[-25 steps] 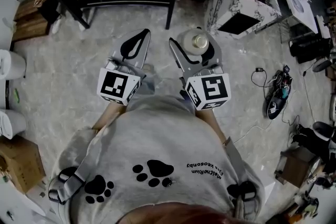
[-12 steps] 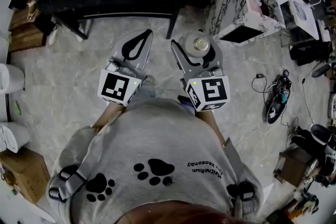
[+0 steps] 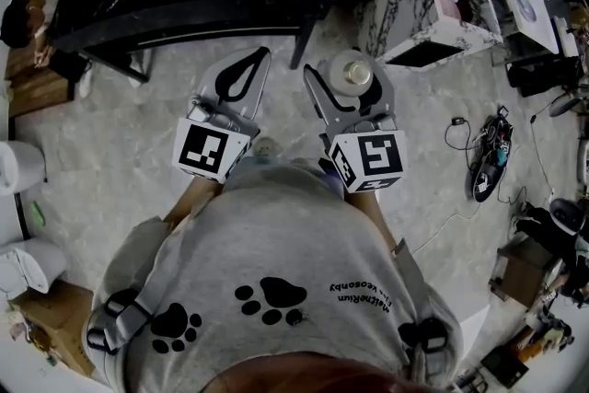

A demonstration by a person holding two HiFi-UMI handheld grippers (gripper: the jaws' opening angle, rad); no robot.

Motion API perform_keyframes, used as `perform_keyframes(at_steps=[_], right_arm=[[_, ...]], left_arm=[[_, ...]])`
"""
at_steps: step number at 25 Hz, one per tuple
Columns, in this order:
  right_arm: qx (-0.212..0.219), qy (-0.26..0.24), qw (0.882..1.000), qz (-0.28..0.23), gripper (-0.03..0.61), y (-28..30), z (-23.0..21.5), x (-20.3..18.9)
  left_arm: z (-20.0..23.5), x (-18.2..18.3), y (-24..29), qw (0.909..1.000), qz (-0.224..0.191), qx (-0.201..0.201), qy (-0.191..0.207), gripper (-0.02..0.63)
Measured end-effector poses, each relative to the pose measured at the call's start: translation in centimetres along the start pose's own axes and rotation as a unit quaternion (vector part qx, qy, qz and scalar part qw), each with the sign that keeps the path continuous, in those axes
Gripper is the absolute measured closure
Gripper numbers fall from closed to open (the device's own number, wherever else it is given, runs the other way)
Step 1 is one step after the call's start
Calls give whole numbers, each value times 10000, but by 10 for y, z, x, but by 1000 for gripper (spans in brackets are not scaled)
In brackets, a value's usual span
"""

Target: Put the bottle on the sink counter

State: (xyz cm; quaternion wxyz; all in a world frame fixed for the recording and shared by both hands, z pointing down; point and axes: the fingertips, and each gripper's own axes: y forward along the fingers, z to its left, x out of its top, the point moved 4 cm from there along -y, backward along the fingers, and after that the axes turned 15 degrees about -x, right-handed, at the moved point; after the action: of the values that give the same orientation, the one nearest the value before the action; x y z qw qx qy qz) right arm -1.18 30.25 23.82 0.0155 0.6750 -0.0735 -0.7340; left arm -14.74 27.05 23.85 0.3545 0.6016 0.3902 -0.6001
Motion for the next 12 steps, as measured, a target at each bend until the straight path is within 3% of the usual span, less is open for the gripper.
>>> perform_keyframes(at_steps=[12], right_arm=[[-194, 83, 9997, 102, 242, 23, -5, -1]], left_arm=[[22, -12, -2, 9999, 75, -36, -113, 612]])
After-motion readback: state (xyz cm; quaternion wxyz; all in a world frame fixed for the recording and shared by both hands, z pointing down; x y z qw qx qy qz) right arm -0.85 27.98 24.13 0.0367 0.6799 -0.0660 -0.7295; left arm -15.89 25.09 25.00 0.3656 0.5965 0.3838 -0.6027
